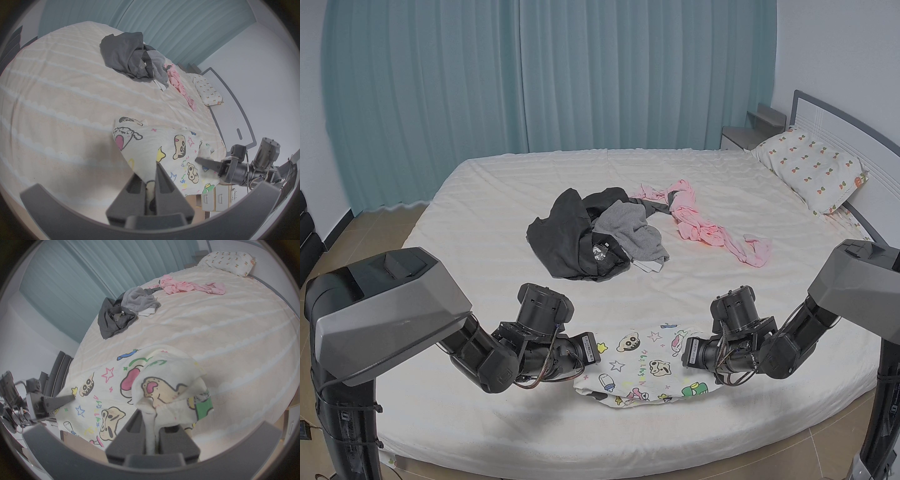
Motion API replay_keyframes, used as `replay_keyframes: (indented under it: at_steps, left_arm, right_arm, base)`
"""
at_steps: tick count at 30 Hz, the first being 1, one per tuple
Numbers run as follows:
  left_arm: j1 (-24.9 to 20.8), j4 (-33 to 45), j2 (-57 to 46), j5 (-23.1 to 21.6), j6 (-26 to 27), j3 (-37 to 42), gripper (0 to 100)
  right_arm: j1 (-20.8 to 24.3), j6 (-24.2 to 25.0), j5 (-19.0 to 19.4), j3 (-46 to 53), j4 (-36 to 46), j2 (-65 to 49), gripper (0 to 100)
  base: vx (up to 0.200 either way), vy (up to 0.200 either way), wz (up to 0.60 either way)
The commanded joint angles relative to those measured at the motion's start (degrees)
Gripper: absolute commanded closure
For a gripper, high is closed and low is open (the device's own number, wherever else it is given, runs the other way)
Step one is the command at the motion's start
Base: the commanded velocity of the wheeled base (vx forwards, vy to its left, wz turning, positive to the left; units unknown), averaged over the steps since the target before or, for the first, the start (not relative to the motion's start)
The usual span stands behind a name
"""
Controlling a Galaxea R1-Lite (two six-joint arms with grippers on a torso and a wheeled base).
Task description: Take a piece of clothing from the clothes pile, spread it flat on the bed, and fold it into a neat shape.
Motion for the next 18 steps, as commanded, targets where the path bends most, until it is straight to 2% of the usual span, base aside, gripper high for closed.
replay_keyframes:
  at_steps: [1,8,14,16,18]
  left_arm:
    - [0.14,-0.01,0.74,0.05,0.0,0.09,0]
    - [1.81,2.36,1.62,1.2,0.35,0.52,0]
    - [6.65,5.88,0.22,1.37,3.16,1.84,0]
    - [8.05,5.44,-1.63,1.28,3.69,3.42,0]
    - [10.34,5.0,-7.52,1.11,3.69,6.59,0]
  right_arm:
    - [0.18,0.08,-0.12,-0.18,-0.03,1.68,0]
    - [-0.52,-0.1,-0.47,1.14,0.5,2.12,0]
    - [-4.74,-0.01,-2.67,3.34,0.41,-0.78,0]
    - [-6.06,-0.1,-2.67,4.92,0.14,-3.41,0]
    - [-8.34,-0.28,-2.67,8.35,0.06,-10.97,0]
  base:
    - [0.0,0.0,0.0]
    - [0.0,0.0,0.0]
    - [0.0,0.0,0.0]
    - [0.0,0.0,0.0]
    - [0.0,0.0,0.0]
